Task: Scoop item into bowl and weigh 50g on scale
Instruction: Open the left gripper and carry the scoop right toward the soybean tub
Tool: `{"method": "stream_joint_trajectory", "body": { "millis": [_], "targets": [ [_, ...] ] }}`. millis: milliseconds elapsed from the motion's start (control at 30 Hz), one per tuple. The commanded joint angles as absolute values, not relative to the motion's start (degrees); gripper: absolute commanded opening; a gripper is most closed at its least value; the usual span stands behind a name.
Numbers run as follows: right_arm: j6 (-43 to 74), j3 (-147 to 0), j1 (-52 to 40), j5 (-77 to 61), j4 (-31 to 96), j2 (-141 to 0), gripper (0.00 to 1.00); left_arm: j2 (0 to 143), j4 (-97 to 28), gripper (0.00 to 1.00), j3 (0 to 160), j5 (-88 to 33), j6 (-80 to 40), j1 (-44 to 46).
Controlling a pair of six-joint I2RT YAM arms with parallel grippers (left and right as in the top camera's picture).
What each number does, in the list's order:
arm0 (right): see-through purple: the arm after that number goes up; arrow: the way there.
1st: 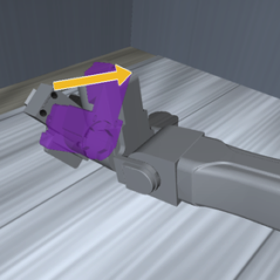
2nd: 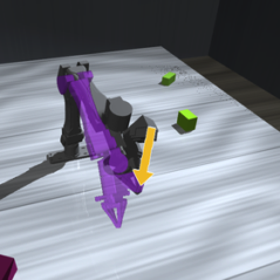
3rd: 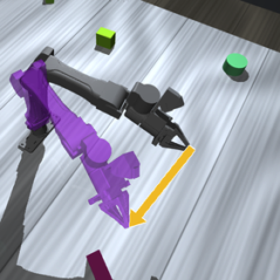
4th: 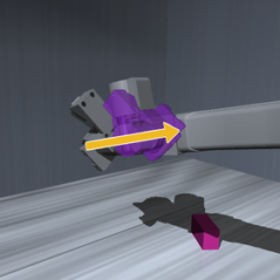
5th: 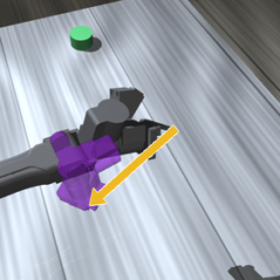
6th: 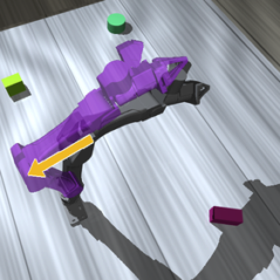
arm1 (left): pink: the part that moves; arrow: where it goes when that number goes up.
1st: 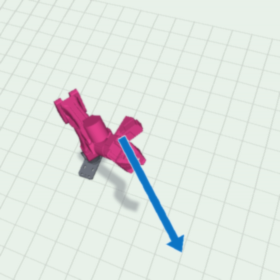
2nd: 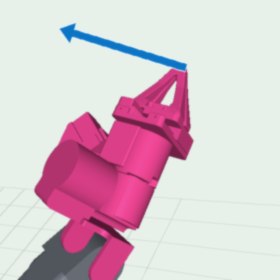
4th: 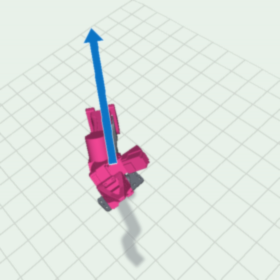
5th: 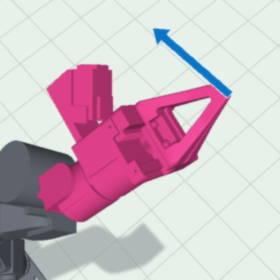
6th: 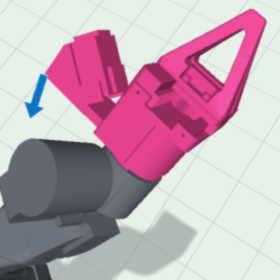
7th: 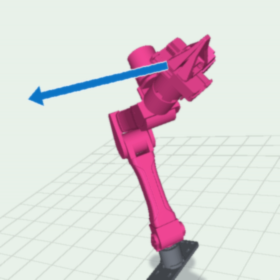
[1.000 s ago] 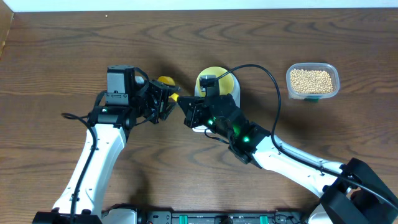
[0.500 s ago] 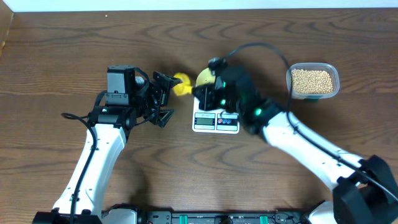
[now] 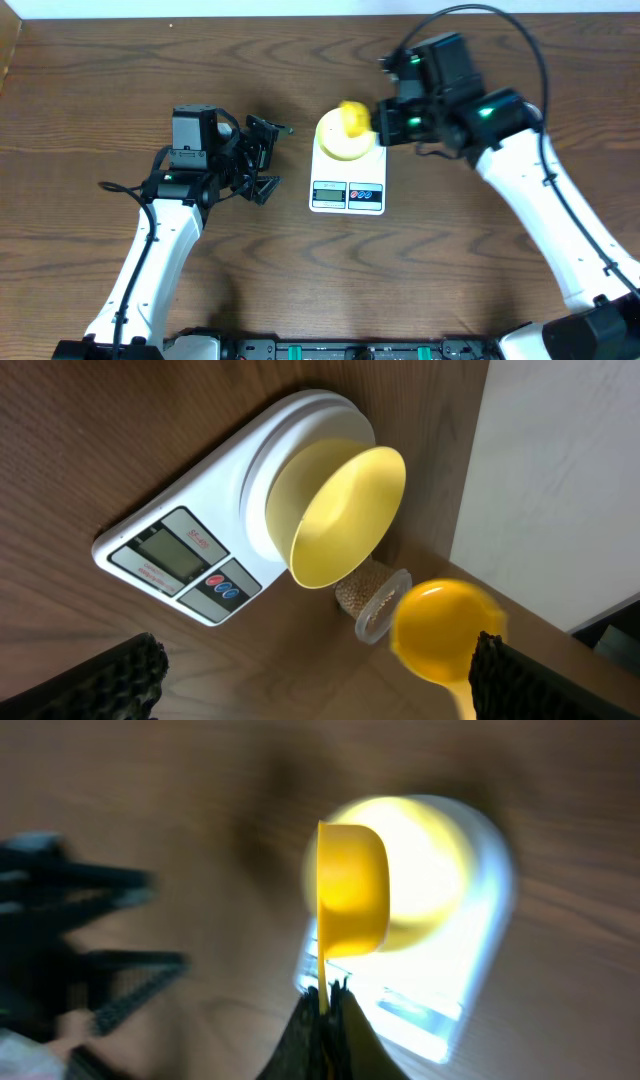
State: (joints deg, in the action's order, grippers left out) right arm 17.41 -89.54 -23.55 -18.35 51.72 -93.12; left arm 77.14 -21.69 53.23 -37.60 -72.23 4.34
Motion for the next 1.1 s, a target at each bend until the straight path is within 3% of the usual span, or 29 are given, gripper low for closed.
{"method": "stream_joint_trajectory", "body": {
  "millis": [0, 267, 467, 700, 867, 1067],
  "targets": [
    [11.1, -90.7, -18.3, -12.4, 57.6, -93.0, 0.01, 77.1, -21.8, 0.98, 53.5, -37.9, -72.3, 4.4],
    [7.4, -90.7, -8.4, -0.4, 66.5, -93.0, 0.01, 77.1, -21.8, 0.98, 53.5, -37.9, -72.3, 4.4],
    [7.9, -90.7, -5.7, -0.2, 65.3, -92.9, 0.01, 77.1, -21.8, 0.98, 53.5, -37.9, -72.3, 4.4],
    [0.8, -93.1, -4.0, 1.4, 64.3, -92.9, 0.01, 77.1, -21.8, 0.98, 53.5, -37.9, -72.3, 4.4],
    [2.5, -102.3, 2.5, 1.4, 73.0, -92.9, 0.01, 77.1, -21.8, 0.98, 53.5, -37.9, -72.3, 4.4],
    [-0.2, -99.4, 5.2, 1.7, 78.4, -93.0, 0.01, 77.1, -21.8, 0.98, 53.5, -37.9, -72.3, 4.4]
  ]
}}
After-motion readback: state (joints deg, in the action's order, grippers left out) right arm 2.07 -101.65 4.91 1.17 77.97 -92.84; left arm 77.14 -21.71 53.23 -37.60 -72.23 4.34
